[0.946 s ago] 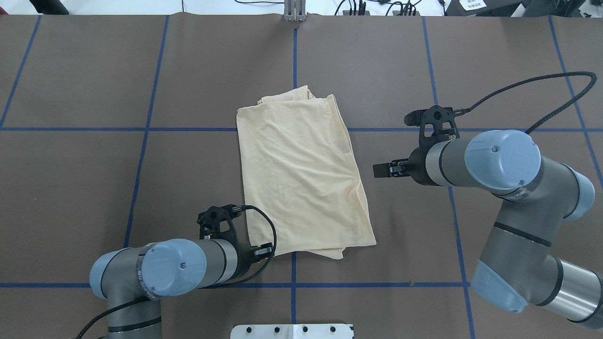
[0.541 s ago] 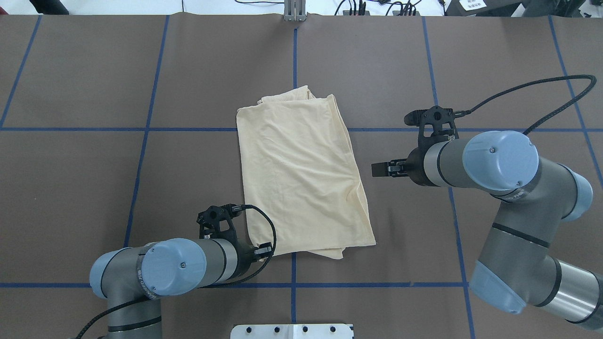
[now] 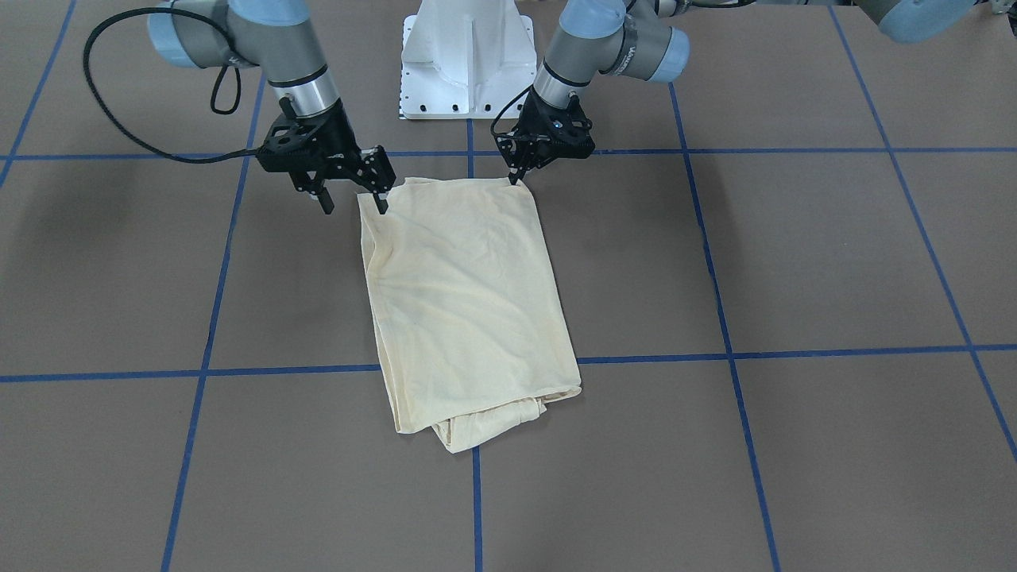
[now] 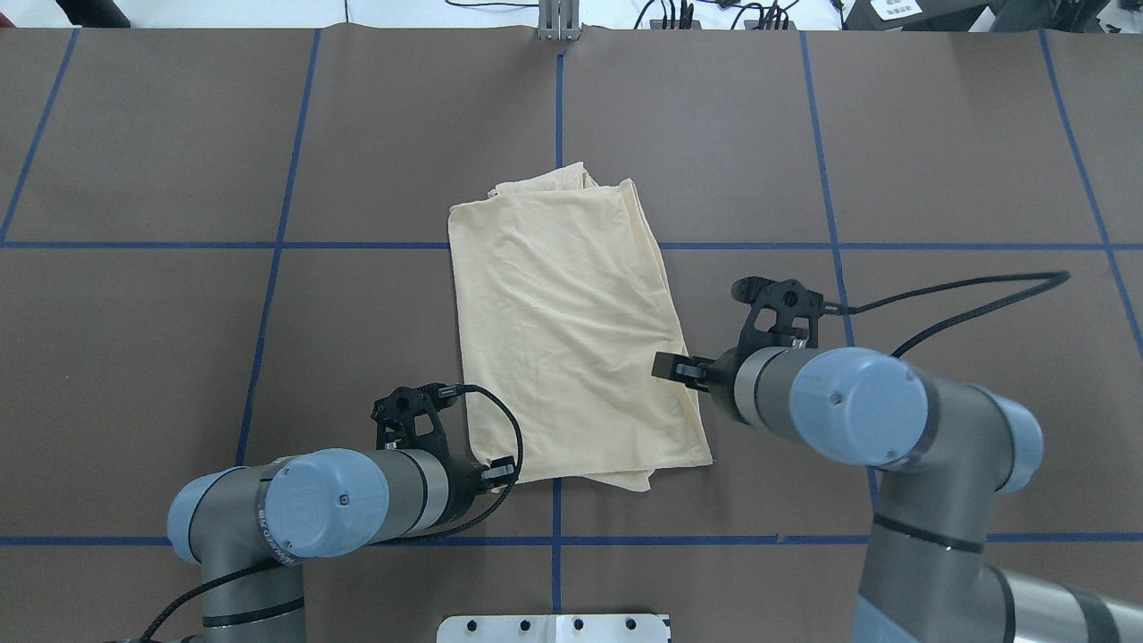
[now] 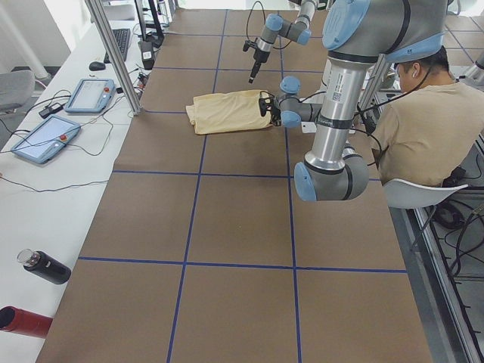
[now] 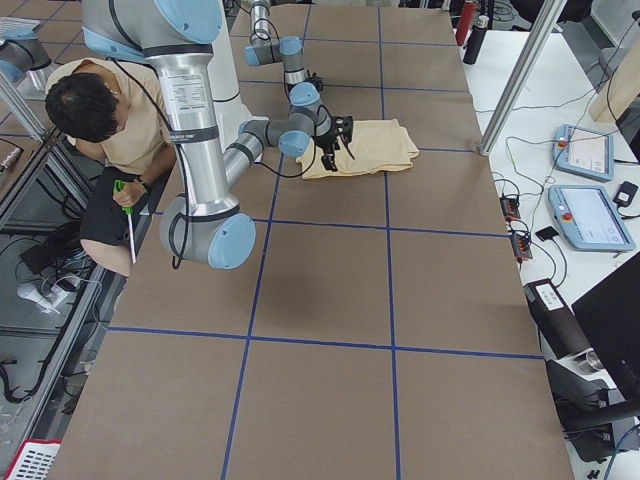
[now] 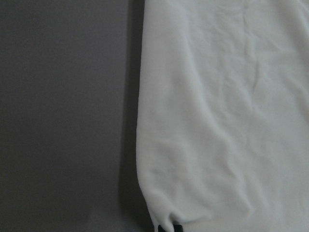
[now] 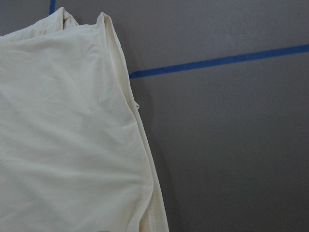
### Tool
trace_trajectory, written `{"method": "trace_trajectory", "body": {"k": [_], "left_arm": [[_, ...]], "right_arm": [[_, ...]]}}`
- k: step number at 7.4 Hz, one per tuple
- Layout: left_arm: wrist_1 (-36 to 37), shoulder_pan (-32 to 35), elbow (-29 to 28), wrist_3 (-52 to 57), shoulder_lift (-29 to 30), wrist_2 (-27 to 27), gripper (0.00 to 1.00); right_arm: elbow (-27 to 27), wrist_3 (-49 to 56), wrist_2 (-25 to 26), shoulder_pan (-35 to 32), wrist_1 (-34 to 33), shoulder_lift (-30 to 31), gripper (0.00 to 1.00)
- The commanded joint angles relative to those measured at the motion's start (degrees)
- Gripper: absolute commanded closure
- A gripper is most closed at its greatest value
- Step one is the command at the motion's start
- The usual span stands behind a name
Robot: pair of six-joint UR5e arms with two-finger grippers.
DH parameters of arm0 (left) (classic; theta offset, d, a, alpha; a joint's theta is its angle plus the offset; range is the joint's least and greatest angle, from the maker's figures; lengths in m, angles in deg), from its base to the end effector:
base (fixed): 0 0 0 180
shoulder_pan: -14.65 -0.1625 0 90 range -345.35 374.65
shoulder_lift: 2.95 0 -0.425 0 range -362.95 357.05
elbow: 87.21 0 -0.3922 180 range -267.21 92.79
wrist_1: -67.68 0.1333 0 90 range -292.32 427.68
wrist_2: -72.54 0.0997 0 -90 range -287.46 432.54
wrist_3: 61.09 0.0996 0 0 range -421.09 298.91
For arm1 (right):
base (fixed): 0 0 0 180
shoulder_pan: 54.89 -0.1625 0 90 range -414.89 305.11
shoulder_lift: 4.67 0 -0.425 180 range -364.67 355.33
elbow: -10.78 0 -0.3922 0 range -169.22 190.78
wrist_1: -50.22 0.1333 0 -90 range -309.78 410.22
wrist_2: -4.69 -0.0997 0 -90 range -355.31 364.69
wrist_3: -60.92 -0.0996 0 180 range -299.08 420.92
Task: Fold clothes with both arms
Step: 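Grasp the near corners of the shirt with both grippers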
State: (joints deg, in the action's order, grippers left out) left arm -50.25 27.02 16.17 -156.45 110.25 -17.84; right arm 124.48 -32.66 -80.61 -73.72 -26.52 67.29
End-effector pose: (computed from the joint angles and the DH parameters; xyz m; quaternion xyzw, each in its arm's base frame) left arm 0.5725 -0.2613 0.2723 0.0298 0.5329 -0.1286 0.8358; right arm -0.4870 -0.3155 0.2808 0.0973 -0.4525 0.1908 0.8657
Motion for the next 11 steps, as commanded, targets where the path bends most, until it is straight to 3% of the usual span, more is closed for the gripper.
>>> {"method": "trace_trajectory", "body": {"k": [1, 3, 11], "left_arm": [[0.1, 0.0, 0.1, 0.0, 0.0, -0.1, 1.00], [0.0, 0.0, 0.2, 0.0, 0.0, -0.1, 1.00], [0.0, 0.0, 0.2, 0.1, 0.0, -0.1, 1.00]], "right_arm": [[-0.3, -16.6, 4.7, 7.9, -11.6, -7.7, 0.20], [-3.3, -16.9, 8.7, 10.1, -11.2, -7.8, 0.22], [-5.2, -15.7, 8.6, 8.8, -10.7, -7.6, 0.37]]}}
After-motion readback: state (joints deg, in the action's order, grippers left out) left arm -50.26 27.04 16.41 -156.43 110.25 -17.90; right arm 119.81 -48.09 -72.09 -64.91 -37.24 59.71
